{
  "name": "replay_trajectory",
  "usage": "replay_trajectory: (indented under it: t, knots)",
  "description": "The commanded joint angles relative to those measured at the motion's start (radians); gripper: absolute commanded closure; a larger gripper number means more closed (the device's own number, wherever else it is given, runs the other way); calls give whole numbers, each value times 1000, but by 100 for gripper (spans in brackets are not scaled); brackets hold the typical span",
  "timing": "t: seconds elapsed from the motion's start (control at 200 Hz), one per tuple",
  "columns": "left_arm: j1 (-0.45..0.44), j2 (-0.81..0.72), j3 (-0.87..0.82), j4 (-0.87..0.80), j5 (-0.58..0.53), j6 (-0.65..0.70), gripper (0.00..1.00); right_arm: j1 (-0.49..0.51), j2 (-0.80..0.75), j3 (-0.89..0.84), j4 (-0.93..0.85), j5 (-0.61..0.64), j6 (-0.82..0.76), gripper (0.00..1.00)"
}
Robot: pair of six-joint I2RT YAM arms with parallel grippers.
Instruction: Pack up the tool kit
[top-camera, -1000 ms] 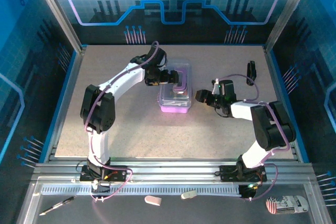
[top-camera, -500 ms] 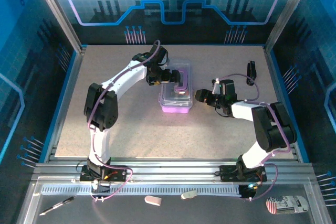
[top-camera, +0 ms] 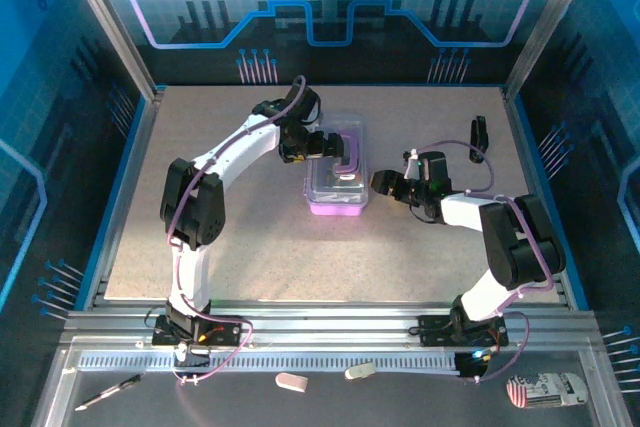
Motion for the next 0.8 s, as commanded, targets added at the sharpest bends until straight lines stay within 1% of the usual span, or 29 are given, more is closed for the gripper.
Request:
replay_trajectory:
  t: [0.0,0.17,0.405,0.475,0.54,0.595,0.795]
  knots:
    - [-11,-28,48,-66,-10,2,1,-16,-3,10,6,-24,0,27]
    - [-11,-31,66,-54,5,-12,1,-16,-6,8,6,-22,1,26]
    - [-18,40,67,-61,22,-16,1,-16,-10,7,8,-23,1,25]
    - [-27,60,62,-69,-3,-8,1,-16,-12,7,8,-22,0,25]
    - [-28,73,51,-69,4,-5,1,-17,-12,7,9,-23,0,24]
    - [-31,77,39,-63,10,-2,1,-17,-12,5,9,-21,0,24]
    - [-25,72,10,-55,-31,-8,2,-16,-9,5,11,-23,0,24]
